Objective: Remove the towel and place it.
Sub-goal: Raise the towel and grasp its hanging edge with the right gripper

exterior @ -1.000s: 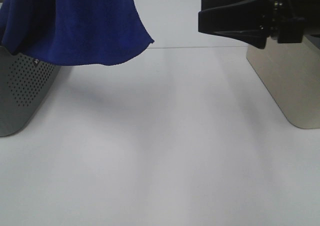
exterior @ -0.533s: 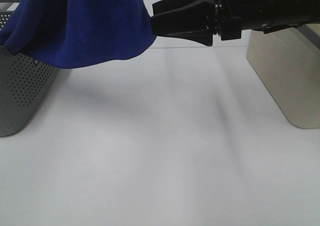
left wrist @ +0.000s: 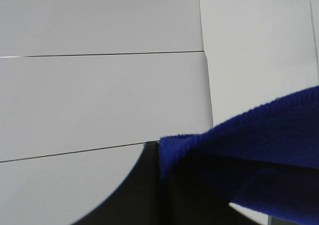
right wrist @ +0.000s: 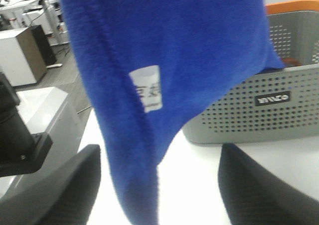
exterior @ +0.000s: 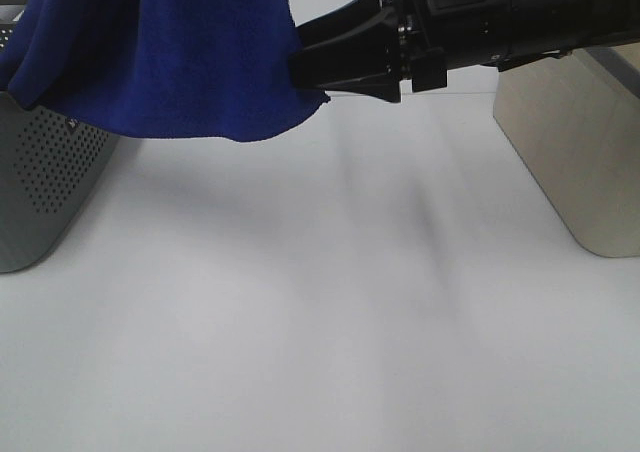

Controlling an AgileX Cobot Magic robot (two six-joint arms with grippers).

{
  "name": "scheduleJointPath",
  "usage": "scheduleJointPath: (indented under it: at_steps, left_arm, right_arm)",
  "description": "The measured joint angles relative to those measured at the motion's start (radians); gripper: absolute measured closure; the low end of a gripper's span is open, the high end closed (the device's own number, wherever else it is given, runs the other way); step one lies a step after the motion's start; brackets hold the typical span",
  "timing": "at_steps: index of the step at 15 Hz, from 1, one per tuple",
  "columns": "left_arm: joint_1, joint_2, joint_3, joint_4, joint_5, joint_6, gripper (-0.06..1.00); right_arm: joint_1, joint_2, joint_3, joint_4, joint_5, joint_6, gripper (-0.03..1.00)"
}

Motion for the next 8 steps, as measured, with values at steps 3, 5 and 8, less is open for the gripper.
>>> scheduleJointPath:
  at_steps: [3,5,8]
  left_arm:
    - [0.0,0.0,0.0,0.0,0.0,0.0,0.94]
    - [0.0,0.0,0.0,0.0,0.0,0.0,0.94]
    - [0.0,0.0,0.0,0.0,0.0,0.0,0.94]
  right_arm:
    - [0.073,0.0,0.0,-0.081,0.003,0.001,0.3]
    - [0.08,0.001,0.0,-0.099,0.014,0.014,0.31]
    - [0.08,0.002,0.0,-0.099,0.025,0.022,0.39]
